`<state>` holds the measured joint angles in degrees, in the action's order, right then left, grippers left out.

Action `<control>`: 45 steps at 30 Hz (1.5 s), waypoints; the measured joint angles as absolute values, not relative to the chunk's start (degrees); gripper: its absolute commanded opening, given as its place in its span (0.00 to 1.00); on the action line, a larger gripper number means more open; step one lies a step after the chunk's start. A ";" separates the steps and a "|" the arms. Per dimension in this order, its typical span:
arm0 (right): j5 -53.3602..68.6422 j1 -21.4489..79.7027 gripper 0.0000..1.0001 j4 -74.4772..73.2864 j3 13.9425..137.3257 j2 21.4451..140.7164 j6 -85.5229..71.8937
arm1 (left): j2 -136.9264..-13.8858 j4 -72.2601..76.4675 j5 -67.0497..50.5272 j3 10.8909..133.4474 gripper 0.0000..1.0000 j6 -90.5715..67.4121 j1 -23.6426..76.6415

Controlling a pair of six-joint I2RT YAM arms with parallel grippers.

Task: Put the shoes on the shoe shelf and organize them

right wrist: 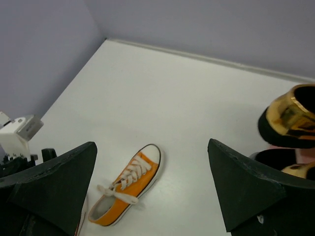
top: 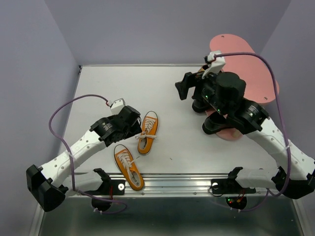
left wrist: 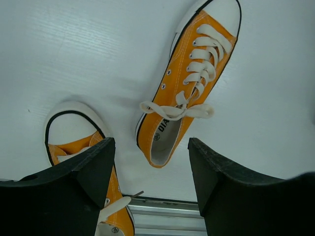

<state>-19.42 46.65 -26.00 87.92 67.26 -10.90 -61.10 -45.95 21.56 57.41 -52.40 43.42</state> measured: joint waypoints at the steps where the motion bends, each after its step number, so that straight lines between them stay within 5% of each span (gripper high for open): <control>1: -17.78 46.65 1.00 -26.46 87.83 68.25 -11.55 | -60.77 -46.65 21.82 57.17 0.72 -53.87 43.42; 15: -6.37 54.15 1.00 -23.90 68.34 81.47 -24.88 | -47.92 -56.80 34.15 66.22 0.67 -64.82 35.86; 33: -7.84 59.18 0.99 -16.34 67.33 103.48 -32.08 | -53.43 -52.60 35.94 67.13 0.68 -57.41 34.37; 39: -8.73 59.77 0.94 -13.89 67.48 105.91 -33.47 | -53.52 -50.22 35.00 65.10 0.68 -55.22 33.63; 45: -11.03 60.12 0.99 -13.93 67.44 105.54 -34.74 | -54.50 -48.03 34.50 64.79 0.68 -52.95 32.49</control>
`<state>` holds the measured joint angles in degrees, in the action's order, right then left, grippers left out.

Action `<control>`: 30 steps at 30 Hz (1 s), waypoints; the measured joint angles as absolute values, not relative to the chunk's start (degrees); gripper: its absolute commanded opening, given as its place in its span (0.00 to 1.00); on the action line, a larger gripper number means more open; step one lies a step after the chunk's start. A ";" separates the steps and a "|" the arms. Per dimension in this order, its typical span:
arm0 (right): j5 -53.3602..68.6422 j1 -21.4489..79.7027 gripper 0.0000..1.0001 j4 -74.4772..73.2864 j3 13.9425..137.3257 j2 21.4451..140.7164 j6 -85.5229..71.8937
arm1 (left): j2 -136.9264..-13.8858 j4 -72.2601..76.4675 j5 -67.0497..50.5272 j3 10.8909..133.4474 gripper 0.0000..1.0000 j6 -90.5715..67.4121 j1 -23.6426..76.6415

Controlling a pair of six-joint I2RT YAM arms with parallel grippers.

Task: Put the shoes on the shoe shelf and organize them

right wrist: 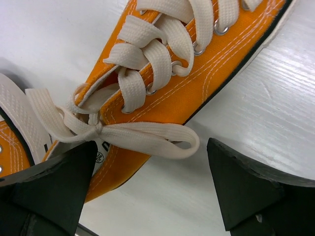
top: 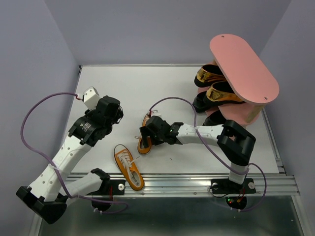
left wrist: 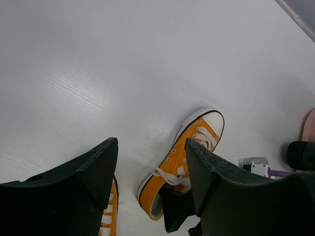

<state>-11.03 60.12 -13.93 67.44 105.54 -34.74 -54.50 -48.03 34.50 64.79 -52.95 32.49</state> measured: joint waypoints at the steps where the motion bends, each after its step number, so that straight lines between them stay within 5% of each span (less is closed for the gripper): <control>1: -11.49 60.14 1.00 -14.04 67.42 105.19 -34.89 | -54.63 -47.79 34.48 64.77 0.68 -52.60 32.38; 14: -15.27 60.25 1.00 -13.02 66.67 103.28 -36.91 | -54.83 -45.56 33.87 64.66 0.68 -49.08 30.44; 18: -15.22 60.25 0.92 -13.23 66.65 105.95 -37.78 | -54.94 -45.34 33.61 64.47 0.68 -48.47 29.87; 21: -15.27 60.47 0.69 -13.04 66.61 105.80 -37.95 | -55.09 -45.06 33.32 64.47 0.68 -48.07 29.58; 22: -15.27 60.58 0.58 -13.02 66.61 105.71 -38.24 | -55.20 -44.91 33.19 64.47 0.68 -47.97 29.50; 23: -15.44 60.77 0.36 -13.02 66.59 105.49 -38.35 | -55.35 -44.75 33.10 64.47 0.68 -47.83 29.50; 25: -15.73 60.97 0.19 -13.26 66.52 104.79 -38.79 | -55.59 -44.42 32.95 64.47 0.68 -47.62 29.45; 28: -17.91 61.45 0.01 -14.92 66.04 102.50 -38.24 | -55.77 -43.92 32.64 64.47 0.68 -47.35 29.43; 30: -19.59 61.43 0.01 -17.08 66.02 101.36 -37.34 | -55.77 -43.66 32.56 64.47 0.68 -47.20 29.36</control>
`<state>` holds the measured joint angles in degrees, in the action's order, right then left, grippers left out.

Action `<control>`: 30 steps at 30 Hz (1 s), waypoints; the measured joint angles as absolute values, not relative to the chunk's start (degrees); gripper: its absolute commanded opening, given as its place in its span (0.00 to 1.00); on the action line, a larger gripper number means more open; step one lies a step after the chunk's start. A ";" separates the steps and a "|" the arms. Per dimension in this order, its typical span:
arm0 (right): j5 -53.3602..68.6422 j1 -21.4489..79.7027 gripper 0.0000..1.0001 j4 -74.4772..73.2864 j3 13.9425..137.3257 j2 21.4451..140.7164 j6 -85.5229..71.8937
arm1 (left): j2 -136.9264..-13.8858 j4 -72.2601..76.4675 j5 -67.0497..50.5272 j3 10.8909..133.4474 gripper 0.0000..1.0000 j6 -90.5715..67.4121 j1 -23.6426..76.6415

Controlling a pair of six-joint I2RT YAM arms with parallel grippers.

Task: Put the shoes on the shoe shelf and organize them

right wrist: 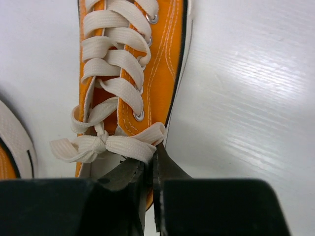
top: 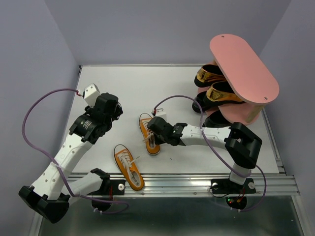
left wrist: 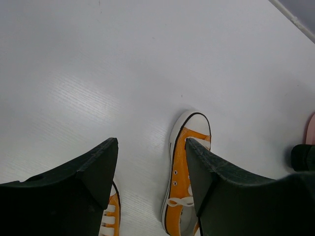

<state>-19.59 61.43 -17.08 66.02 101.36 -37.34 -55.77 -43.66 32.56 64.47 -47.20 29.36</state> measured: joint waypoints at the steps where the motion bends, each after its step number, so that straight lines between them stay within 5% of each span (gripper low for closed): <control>1: -19.97 61.34 0.01 -17.56 66.04 100.97 -37.21 | -55.77 -43.42 32.51 64.47 0.68 -47.11 29.21; 11: -25.19 61.14 0.01 -27.49 73.17 96.16 -28.18 | -55.29 -42.92 32.29 64.20 0.68 -46.57 28.75; 30: -43.38 48.10 0.01 -32.16 108.49 92.82 -15.70 | -53.32 -42.48 31.90 63.22 0.68 -46.30 28.36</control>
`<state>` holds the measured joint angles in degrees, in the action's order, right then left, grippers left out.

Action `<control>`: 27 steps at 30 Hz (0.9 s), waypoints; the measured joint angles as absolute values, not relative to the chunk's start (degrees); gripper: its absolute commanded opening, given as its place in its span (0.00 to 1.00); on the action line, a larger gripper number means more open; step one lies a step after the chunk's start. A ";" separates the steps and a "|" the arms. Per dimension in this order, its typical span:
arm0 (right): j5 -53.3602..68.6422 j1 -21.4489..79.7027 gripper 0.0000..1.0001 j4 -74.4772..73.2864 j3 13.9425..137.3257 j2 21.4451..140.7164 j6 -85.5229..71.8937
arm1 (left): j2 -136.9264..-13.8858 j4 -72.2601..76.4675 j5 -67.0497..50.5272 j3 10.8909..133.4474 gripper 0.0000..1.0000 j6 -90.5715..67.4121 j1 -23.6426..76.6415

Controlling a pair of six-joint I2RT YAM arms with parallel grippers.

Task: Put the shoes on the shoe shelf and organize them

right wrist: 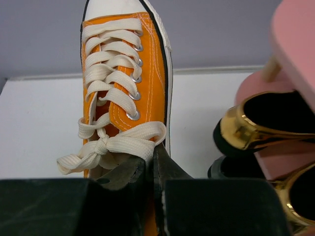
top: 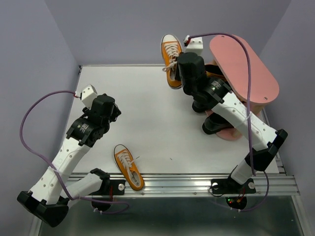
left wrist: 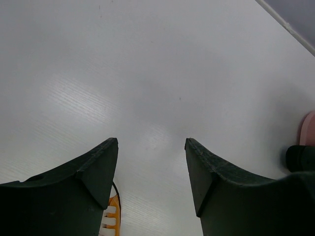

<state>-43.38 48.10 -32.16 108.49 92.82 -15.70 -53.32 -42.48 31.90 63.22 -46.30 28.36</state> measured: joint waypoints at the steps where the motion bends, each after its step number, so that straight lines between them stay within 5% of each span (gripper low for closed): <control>1: -44.45 47.42 0.01 -32.16 109.36 92.82 -15.31 | -53.19 -42.41 31.90 63.13 0.68 -46.30 28.34; 27: -78.30 39.33 0.01 -31.03 109.80 75.20 -15.40 | -52.73 -40.62 28.82 59.57 0.68 -46.09 28.01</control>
